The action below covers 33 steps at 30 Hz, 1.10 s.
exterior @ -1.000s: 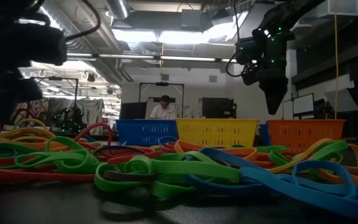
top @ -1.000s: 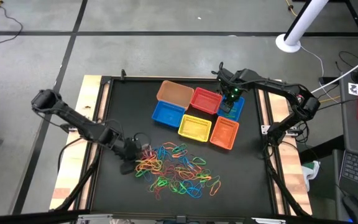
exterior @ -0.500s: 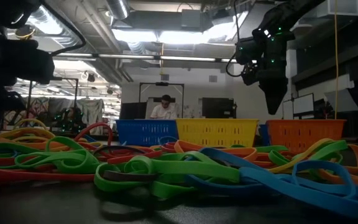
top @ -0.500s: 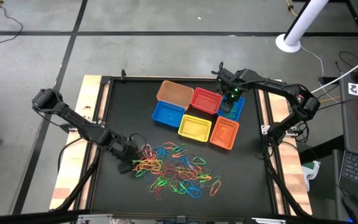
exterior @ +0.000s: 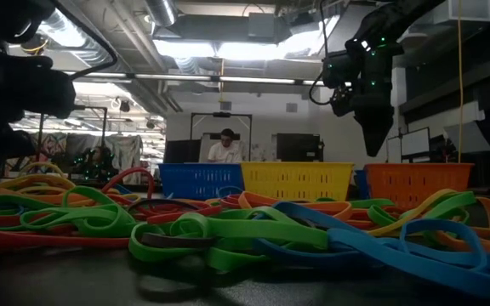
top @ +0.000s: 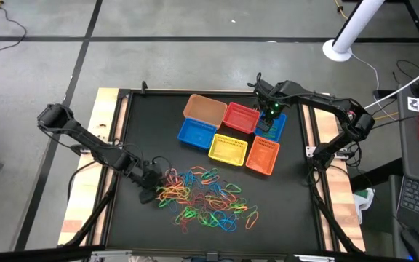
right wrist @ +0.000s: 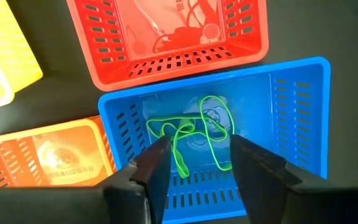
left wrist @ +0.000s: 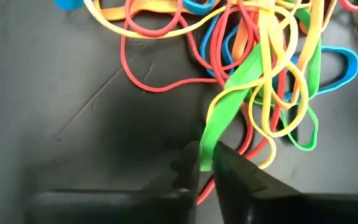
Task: Sort rubber bands into baskets
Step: Put the green rubber band into the right blue basket
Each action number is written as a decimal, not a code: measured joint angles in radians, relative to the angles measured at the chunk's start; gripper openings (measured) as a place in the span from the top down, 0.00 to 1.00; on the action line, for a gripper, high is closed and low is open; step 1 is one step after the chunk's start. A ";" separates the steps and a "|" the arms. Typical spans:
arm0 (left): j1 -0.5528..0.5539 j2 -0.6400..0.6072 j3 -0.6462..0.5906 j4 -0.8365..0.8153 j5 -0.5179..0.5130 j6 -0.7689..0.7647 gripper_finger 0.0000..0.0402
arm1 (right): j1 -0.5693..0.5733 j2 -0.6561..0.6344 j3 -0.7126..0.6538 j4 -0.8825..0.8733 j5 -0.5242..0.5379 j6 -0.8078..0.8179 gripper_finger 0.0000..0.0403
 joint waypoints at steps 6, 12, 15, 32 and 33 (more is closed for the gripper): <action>0.003 0.000 0.048 0.028 0.000 -0.002 0.98 | 0.001 0.000 0.000 0.024 -0.133 0.000 0.59; 0.044 -0.013 0.149 0.028 -0.001 0.087 0.99 | 0.002 0.000 0.000 0.118 -0.313 -0.023 0.59; 0.077 -0.016 0.195 0.029 -0.021 0.156 0.99 | 0.010 0.000 0.000 0.194 -0.405 -0.031 0.59; 0.358 -0.016 0.258 0.173 -0.121 0.401 0.99 | 0.343 0.000 0.000 0.703 -0.408 -0.022 0.59; 0.372 -0.016 0.258 0.178 -0.124 0.412 0.99 | 0.364 0.000 0.000 0.722 -0.379 -0.022 0.59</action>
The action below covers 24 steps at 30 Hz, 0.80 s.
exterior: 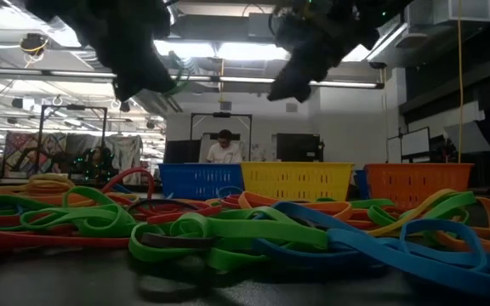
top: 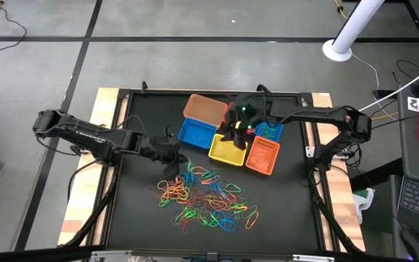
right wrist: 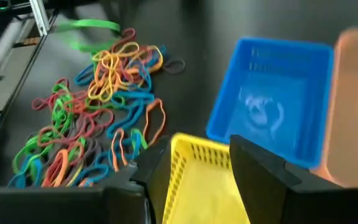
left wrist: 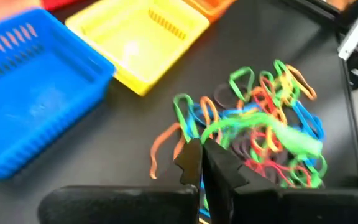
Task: Sort rubber bands into baskets
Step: Put the green rubber band into the right blue basket
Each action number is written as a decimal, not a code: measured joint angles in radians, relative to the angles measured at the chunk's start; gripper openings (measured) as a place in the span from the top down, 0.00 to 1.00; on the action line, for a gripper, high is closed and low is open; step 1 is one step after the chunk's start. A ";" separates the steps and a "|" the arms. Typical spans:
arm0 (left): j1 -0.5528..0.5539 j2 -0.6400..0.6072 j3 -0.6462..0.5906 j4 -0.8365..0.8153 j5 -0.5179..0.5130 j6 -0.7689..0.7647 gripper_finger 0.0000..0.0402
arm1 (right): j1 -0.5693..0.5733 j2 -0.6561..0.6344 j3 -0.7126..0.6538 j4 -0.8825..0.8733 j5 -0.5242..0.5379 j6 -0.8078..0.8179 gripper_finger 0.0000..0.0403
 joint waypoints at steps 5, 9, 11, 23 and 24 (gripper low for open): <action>0.057 0.000 0.000 0.043 -0.008 0.022 0.99 | 0.102 0.000 0.000 0.071 0.180 0.029 0.59; 0.093 0.000 0.000 0.067 -0.011 0.026 0.99 | 0.169 0.000 0.000 0.115 0.285 0.050 0.59; 0.107 0.000 0.000 0.085 -0.011 0.019 0.99 | 0.197 0.000 0.000 0.123 0.319 0.049 0.59; 0.148 0.000 0.000 0.151 -0.011 -0.011 0.99 | 0.321 0.105 0.000 0.283 0.430 -0.070 0.59; 0.149 0.000 0.000 0.150 -0.011 -0.011 0.99 | 0.330 0.115 0.000 0.300 0.464 -0.083 0.59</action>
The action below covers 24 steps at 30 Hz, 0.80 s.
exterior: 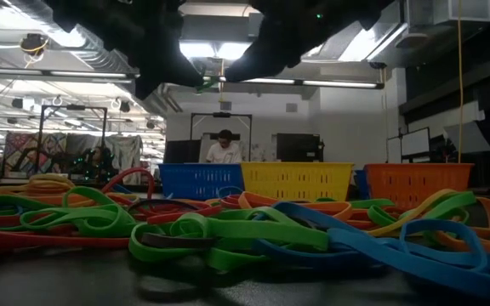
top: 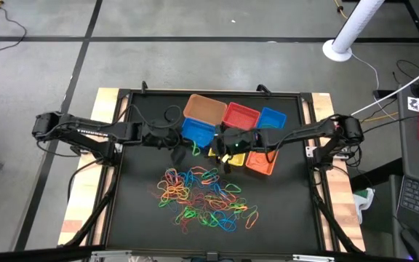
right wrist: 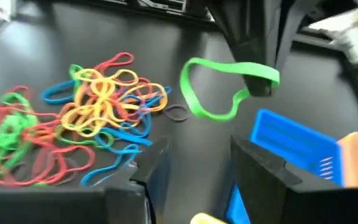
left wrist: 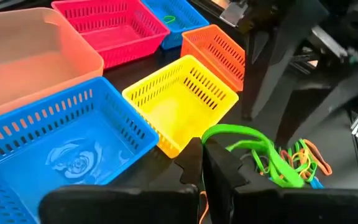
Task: Sort rubber bands into baskets
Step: Put the green rubber band into the right blue basket
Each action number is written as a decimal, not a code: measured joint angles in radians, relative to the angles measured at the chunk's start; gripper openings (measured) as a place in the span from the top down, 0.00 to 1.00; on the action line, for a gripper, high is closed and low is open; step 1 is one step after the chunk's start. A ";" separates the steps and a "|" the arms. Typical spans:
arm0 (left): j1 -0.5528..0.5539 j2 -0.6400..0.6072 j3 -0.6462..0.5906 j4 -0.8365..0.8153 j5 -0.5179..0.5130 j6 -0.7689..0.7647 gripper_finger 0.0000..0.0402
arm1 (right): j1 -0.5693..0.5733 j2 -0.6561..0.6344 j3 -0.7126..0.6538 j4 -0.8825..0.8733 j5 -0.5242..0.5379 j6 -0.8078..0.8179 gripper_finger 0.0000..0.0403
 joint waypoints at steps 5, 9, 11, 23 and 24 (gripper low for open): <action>0.000 0.000 0.000 0.000 0.000 -0.003 0.99 | 0.032 0.040 0.000 0.070 0.169 -0.033 0.59; 0.000 0.000 0.000 0.000 0.000 -0.005 0.99 | 0.041 0.067 0.000 0.102 0.183 -0.108 0.59; 0.000 0.000 0.000 0.000 0.000 -0.005 0.99 | 0.046 0.082 0.000 0.105 0.184 -0.130 0.59; 0.000 0.000 0.000 0.000 0.001 -0.008 0.99 | 0.046 0.098 0.000 0.251 0.220 -0.134 0.59; 0.000 0.000 0.000 0.000 0.001 -0.008 0.99 | 0.046 0.097 0.000 0.254 0.220 -0.134 0.59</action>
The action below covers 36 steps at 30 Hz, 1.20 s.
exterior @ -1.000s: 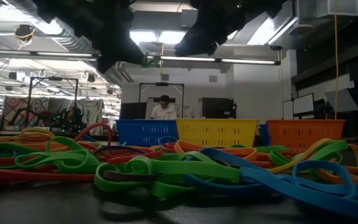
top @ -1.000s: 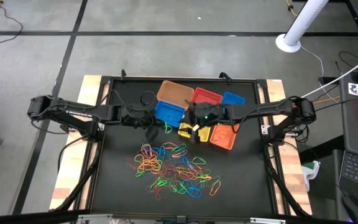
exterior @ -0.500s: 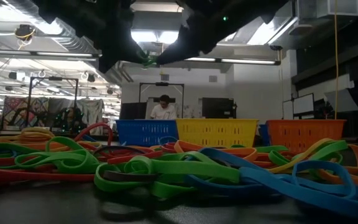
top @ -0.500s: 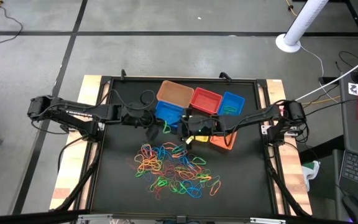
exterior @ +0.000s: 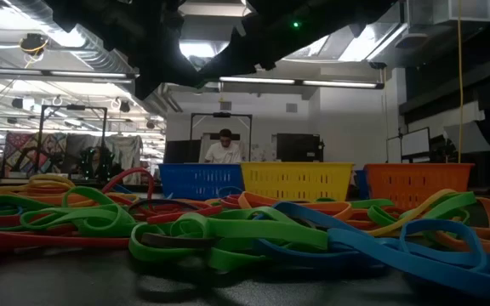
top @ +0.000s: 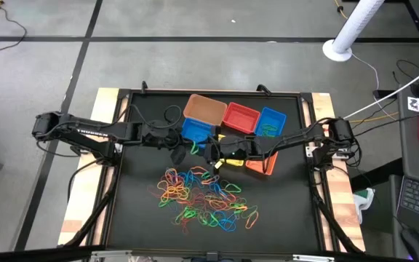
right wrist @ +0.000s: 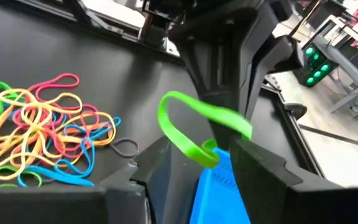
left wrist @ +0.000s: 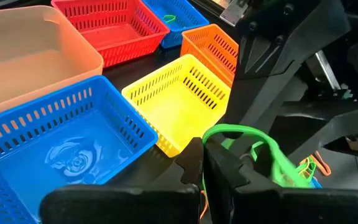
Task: Sort rubber bands into baskets
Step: Put the green rubber band into the right blue basket
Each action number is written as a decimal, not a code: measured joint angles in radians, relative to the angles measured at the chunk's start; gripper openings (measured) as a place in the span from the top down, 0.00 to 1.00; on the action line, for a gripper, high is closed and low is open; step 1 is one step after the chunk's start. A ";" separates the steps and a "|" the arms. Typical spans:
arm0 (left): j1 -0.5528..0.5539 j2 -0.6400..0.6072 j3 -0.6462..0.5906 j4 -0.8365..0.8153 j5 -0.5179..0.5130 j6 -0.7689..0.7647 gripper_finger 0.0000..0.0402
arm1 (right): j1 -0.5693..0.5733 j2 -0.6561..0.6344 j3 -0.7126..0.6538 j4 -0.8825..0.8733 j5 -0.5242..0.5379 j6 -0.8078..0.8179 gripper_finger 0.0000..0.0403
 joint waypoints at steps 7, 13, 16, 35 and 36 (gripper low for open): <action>0.000 0.000 0.000 0.000 0.000 0.000 0.99 | 0.000 0.000 0.000 -0.003 0.000 0.000 0.59; 0.000 0.000 0.000 0.000 0.000 0.000 0.98 | 0.000 0.000 0.000 -0.006 0.000 0.000 0.67; 0.000 0.000 0.000 -0.001 0.000 0.000 0.97 | 0.000 0.000 0.000 -0.008 -0.003 0.000 0.78; -0.030 0.001 0.000 -0.019 0.005 0.177 0.96 | -0.003 -0.144 0.001 -0.337 0.037 0.029 0.98; -0.032 0.001 0.000 -0.021 0.008 0.177 0.96 | -0.009 -0.159 0.001 -0.365 0.041 0.029 0.98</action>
